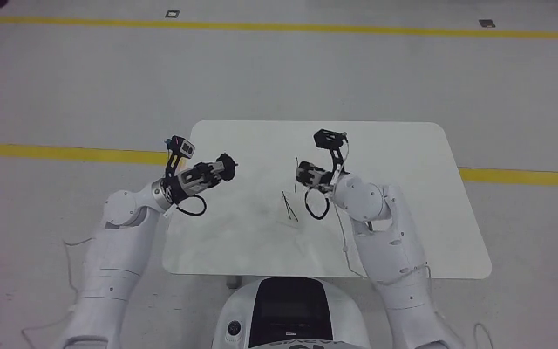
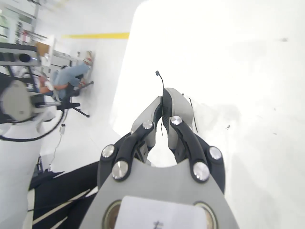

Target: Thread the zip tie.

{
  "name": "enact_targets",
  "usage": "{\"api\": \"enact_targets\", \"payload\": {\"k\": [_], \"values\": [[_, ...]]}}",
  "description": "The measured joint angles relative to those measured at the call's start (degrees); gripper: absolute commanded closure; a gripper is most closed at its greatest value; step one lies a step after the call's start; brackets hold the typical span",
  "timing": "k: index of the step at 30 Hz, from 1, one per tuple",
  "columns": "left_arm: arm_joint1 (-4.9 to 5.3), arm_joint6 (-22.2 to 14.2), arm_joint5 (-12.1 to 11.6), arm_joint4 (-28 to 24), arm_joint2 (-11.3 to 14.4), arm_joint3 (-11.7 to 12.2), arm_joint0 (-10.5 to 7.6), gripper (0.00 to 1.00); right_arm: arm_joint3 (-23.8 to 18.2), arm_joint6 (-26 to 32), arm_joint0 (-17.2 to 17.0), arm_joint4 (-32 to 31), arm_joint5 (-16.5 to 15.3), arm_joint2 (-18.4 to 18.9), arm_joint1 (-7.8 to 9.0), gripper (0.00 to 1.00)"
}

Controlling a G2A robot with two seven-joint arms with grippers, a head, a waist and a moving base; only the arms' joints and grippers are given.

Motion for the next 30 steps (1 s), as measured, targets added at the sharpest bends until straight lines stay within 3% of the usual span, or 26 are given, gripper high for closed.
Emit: {"api": "enact_targets", "payload": {"k": [6,9,13,16,30], "values": [[-1.03,5.47,0.00,1.62,3.29,-0.36,0.08,1.00,-4.64,-12.17,-5.64,7.20,-5.09,0.13,0.19,1.00],[-1.63,7.95,0.00,2.27,4.71,-0.19,-0.29,1.00,-5.69,-16.61,-6.67,10.39,-7.53,0.28,0.32,1.00],[-2.50,11.22,0.00,3.27,6.60,-0.31,-0.46,1.00,-4.83,-13.63,-6.17,13.99,-12.27,0.33,0.82,1.00],[-2.99,12.77,0.00,3.80,7.91,-1.06,-0.56,1.00,-4.68,-13.29,-6.06,14.00,-12.47,0.38,0.86,1.00],[-2.99,12.77,0.00,3.81,7.91,-1.06,-0.55,1.00,-4.71,-13.58,-6.08,13.96,-12.38,0.37,0.84,1.00]]}}
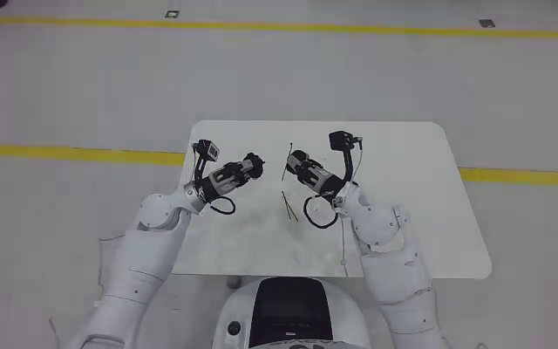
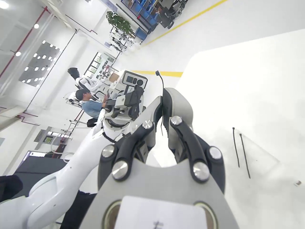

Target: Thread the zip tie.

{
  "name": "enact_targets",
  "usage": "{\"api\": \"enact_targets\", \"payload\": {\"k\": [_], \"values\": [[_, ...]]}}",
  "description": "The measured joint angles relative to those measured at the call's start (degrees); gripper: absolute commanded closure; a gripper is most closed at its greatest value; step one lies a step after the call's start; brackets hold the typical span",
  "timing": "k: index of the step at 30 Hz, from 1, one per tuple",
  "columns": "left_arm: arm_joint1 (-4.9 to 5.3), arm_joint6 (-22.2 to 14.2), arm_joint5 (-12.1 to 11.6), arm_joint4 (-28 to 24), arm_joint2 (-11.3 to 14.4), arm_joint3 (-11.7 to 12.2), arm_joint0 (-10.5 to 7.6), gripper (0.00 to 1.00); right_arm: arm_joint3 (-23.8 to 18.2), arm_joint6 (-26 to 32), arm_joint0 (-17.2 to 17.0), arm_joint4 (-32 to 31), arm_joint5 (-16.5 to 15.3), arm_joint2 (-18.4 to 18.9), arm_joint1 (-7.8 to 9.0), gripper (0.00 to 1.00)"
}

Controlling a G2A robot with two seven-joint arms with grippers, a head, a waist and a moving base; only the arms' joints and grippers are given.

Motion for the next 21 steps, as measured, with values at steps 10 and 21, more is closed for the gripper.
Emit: {"api": "enact_targets", "payload": {"k": [10,21], "values": [[0.00,0.00,0.00,0.00,0.00,0.00,0.00,1.00,0.00,0.00,0.00,0.00,0.00,0.00,0.00,1.00],[0.00,0.00,0.00,0.00,0.00,0.00,0.00,1.00,-0.86,-7.84,-0.65,-2.54,-1.31,-2.53,0.26,1.00]]}}
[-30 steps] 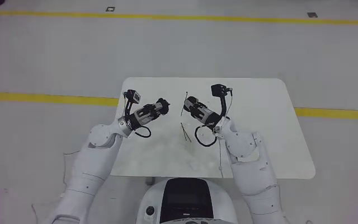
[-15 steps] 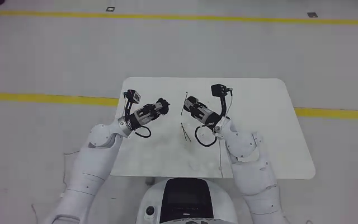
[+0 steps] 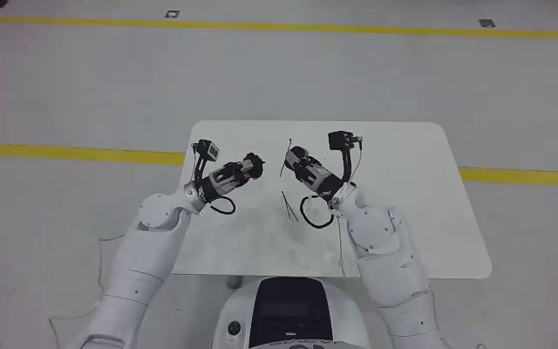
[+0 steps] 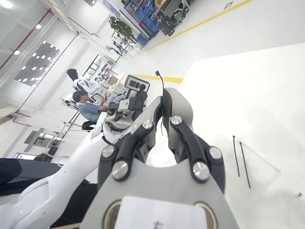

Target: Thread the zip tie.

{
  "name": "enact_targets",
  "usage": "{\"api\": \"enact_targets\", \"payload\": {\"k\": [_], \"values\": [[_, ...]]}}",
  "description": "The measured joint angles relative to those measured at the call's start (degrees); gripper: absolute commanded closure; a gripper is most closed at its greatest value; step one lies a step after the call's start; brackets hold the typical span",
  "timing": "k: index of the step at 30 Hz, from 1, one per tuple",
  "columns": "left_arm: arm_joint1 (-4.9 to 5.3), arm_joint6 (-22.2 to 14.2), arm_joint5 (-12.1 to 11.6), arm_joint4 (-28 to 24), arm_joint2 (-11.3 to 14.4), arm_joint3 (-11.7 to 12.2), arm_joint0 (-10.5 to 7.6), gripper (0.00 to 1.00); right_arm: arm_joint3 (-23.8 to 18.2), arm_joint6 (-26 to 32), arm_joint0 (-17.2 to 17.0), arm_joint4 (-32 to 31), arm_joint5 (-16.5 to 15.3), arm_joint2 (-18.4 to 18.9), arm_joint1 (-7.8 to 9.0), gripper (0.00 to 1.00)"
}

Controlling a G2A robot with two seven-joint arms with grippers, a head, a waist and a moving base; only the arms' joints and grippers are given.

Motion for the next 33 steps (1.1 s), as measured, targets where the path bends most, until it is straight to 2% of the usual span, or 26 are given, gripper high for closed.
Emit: {"api": "enact_targets", "payload": {"k": [3,11,14,16,24,29,33], "values": [[0.00,0.00,0.00,0.00,0.00,0.00,0.00,1.00,-0.78,-4.95,-0.50,-1.56,-0.07,-1.33,0.02,1.00],[0.00,0.00,0.00,0.00,0.00,0.00,0.00,1.00,-0.49,-19.72,-2.05,-6.32,2.45,-4.96,-0.17,1.00],[0.00,0.00,0.00,0.00,0.00,0.00,0.00,1.00,0.67,-24.06,-2.08,-6.90,1.38,-6.22,-0.21,1.00],[0.00,0.00,0.00,0.00,0.00,0.00,0.00,1.00,1.14,-24.87,-1.90,-7.14,0.60,-6.41,-0.16,1.00],[0.00,0.00,0.00,0.00,0.00,0.00,0.00,1.00,0.97,-25.12,-1.85,-7.43,0.73,-6.33,-0.14,1.00],[-0.08,2.43,0.12,-0.42,0.90,-0.60,0.77,1.00,1.12,-31.73,-2.52,-13.10,1.13,-9.00,-0.11,1.00],[-0.15,3.34,-0.01,-0.66,1.79,-0.20,0.63,1.00,2.31,-37.31,-3.24,-15.62,2.46,-11.43,-0.30,1.00]]}}
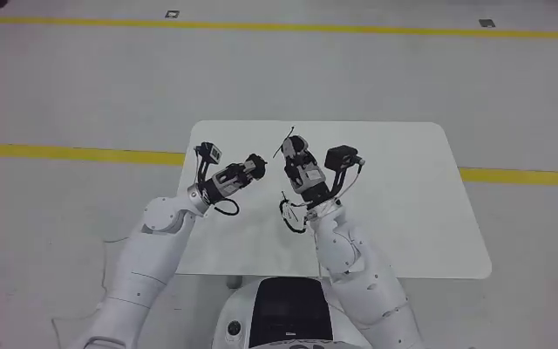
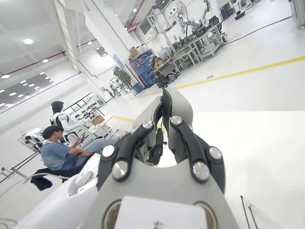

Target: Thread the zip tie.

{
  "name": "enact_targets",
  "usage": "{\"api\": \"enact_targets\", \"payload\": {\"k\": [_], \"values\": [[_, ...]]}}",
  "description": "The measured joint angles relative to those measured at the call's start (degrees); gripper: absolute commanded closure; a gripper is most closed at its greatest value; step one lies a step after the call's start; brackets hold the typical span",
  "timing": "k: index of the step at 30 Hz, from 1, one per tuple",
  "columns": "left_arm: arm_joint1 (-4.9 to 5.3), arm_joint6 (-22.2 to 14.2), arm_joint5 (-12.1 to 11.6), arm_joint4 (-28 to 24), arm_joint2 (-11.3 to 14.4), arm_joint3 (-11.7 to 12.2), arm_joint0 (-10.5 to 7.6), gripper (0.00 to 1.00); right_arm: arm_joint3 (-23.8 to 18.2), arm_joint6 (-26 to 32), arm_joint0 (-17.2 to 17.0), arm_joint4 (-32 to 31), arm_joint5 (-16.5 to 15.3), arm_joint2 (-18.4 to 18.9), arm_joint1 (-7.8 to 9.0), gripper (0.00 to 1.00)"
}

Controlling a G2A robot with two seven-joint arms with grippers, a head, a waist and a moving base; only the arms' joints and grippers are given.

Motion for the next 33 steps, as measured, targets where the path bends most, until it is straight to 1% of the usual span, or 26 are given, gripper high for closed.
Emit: {"api": "enact_targets", "payload": {"k": [3,6,9,12,18,23,33], "values": [[-0.12,0.58,0.01,-0.27,0.61,0.53,-0.41,1.00,1.19,-3.22,-0.16,-2.03,1.37,-1.29,-0.09,1.00],[-0.32,0.83,0.01,-1.11,1.18,0.95,-0.71,1.00,2.25,-4.68,-0.07,-2.42,2.18,-2.14,-0.16,1.00],[-0.57,0.89,0.01,-1.87,1.73,1.37,-0.97,1.00,2.89,-4.90,0.18,-3.06,2.90,-2.40,-0.15,1.00],[-0.82,0.77,0.01,-2.38,2.04,1.79,-1.23,1.00,2.87,-4.90,0.20,-3.09,2.93,-2.38,-0.14,1.00],[-0.87,0.72,0.01,-2.37,2.05,1.91,-1.31,1.00,2.84,-4.88,0.23,-3.50,3.05,-2.39,-0.11,1.00],[-0.87,0.72,0.01,-2.37,2.05,1.91,-1.30,1.00,3.24,-6.72,0.65,-6.96,4.89,-3.48,-0.07,1.00],[-0.87,0.72,0.01,-2.37,2.05,1.91,-1.30,1.00,4.67,-7.98,1.36,-8.98,6.94,-4.89,-0.10,1.00]]}}
